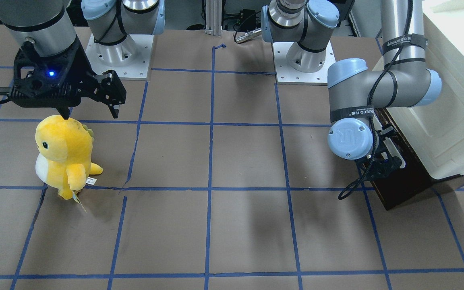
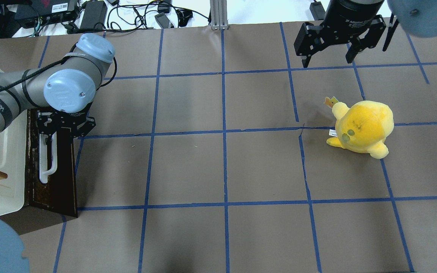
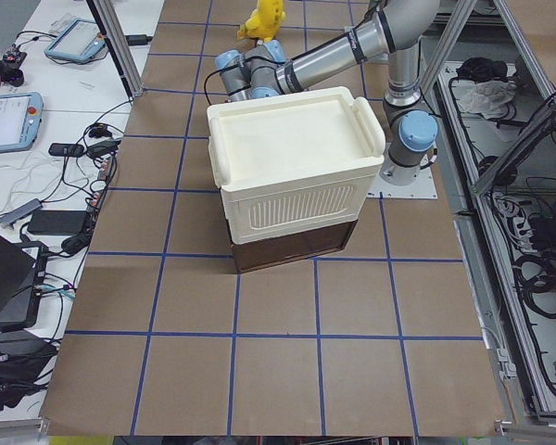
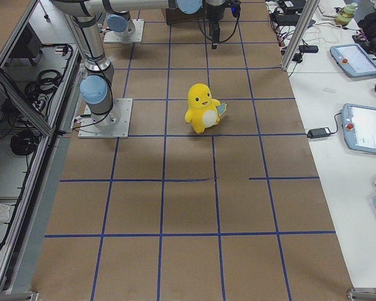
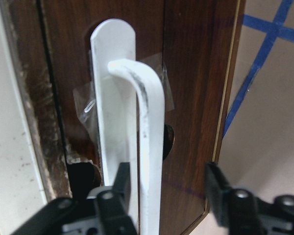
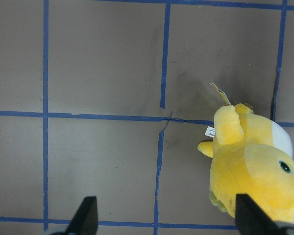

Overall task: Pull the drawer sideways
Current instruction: 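Close the left gripper around the white drawer handle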

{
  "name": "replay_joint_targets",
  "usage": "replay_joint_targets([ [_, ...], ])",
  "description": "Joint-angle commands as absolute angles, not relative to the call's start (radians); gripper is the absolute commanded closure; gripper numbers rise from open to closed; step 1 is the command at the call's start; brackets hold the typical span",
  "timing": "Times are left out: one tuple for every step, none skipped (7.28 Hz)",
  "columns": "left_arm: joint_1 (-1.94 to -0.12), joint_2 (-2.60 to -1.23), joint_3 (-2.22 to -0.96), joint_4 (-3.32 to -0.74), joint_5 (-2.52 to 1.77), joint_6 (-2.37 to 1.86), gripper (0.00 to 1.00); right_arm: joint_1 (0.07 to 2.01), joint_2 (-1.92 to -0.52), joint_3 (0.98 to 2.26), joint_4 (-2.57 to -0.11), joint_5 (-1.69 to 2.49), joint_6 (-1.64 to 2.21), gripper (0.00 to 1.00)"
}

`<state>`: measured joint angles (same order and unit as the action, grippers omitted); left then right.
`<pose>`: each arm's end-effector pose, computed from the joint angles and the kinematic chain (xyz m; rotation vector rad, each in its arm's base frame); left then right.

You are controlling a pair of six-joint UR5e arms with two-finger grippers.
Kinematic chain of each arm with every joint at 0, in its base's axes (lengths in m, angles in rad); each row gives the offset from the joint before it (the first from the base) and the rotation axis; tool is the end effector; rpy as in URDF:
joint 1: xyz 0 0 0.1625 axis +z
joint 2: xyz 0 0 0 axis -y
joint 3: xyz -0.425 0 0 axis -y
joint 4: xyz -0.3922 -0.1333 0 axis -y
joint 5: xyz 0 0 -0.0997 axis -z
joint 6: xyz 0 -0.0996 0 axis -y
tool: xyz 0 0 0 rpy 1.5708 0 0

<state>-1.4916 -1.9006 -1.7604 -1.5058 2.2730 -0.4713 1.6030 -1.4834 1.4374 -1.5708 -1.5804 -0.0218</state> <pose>-0.0265 -0.5381 0.2578 -0.4467 2.3130 0.3648 0.1494 -0.5285 0.5090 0.0842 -3.1303 0.0721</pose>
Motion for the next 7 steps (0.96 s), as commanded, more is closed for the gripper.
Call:
replay_joint_targets([
  [-1.491, -1.902, -1.761, -1.508, 2.273, -0.471, 0.47, 1.603, -1.483, 1.437, -1.571, -1.582, -0.021, 0.00],
  [-1.491, -1.902, -1.761, -1.508, 2.273, -0.471, 0.47, 1.603, -1.483, 1.437, -1.571, -1.582, -0.021, 0.00],
  [-1.491, -1.901, -1.761, -1.509, 2.275, -0.469, 0.51, 1.603, -1.483, 1.437, -1.571, -1.582, -0.021, 0.00],
  [-1.491, -1.901, -1.761, -1.509, 2.275, -0.468, 0.53, 1.603, -1.483, 1.437, -1.571, -1.580, -0.021, 0.00],
  [-1.491, -1.899, -1.761, -1.511, 2.275, -0.466, 0.53, 1.603, -1.483, 1.437, -1.571, -1.582, -0.021, 0.00],
  [-1.491, -1.898, -1.761, -1.520, 2.276, -0.466, 0.56, 1.603, -1.483, 1.437, -1.571, -1.580, -0.021, 0.00],
  [-1.491, -1.898, -1.759, -1.523, 2.278, -0.472, 0.61, 1.603, -1.483, 1.437, -1.571, -1.580, -0.021, 0.00],
])
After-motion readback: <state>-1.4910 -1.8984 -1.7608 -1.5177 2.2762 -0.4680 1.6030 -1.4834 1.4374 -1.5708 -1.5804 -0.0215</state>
